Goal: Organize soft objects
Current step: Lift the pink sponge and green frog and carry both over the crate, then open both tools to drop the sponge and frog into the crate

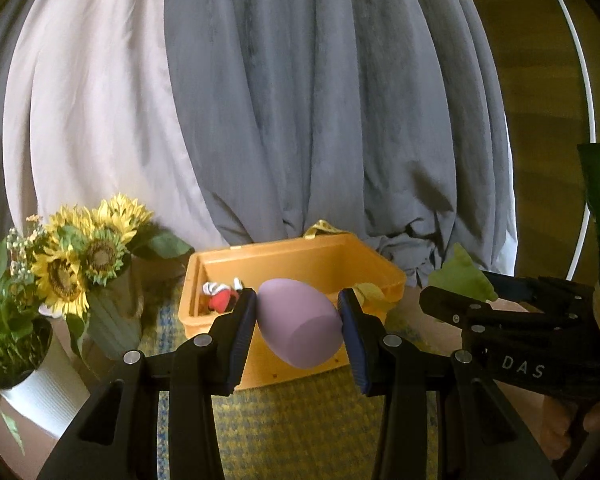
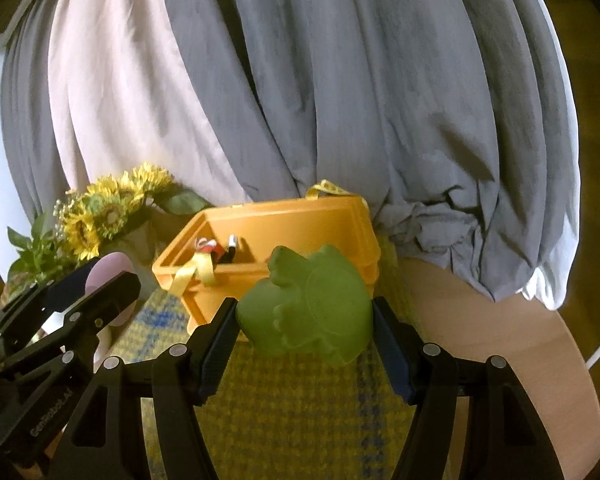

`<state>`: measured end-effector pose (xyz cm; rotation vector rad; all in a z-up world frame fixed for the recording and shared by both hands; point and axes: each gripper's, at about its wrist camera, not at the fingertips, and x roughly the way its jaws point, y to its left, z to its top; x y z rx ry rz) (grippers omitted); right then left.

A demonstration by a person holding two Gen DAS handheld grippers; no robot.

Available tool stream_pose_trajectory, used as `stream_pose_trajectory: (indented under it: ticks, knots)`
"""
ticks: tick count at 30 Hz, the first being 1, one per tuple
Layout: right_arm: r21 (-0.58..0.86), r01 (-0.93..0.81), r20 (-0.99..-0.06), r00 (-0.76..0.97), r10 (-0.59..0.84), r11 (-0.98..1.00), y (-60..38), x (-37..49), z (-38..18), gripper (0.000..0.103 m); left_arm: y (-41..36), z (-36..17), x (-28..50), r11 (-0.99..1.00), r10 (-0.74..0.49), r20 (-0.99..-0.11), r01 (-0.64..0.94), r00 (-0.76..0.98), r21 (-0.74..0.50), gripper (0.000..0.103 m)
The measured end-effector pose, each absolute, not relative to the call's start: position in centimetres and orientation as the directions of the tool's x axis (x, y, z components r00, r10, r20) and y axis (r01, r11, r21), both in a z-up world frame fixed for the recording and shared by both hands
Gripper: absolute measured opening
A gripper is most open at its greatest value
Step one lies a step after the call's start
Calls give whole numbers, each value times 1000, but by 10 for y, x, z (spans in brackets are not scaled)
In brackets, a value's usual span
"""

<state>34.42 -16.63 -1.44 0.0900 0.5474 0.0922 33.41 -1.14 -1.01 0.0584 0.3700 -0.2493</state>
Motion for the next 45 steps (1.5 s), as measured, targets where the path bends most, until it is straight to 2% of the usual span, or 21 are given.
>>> stream_pose_trajectory:
  ticks: [11,12,23,33,45]
  knots:
    - [101,-78,-456,882,116,992,-164,371,5,66,-9,9,355,970,-228,-296,243,927,15,41]
    - [99,-81,-448,886,117,992,-164,374,7,66,-9,11,358,968,-233,-269,249,935,29,41]
    - [91,-90,-400,909,119,992,-165,403,21,66,-10,24,389,967,-232,-227,249,946,48,41]
    - [88,-84,-404,908,113,993,-161,443,20,66,-12,22,429,966,-231,-240,251,943,55,41]
    - [93,-81,-466,877,115,992,-168,500,-6,66,-18,1,484,964,-226,-307,258,924,67,41]
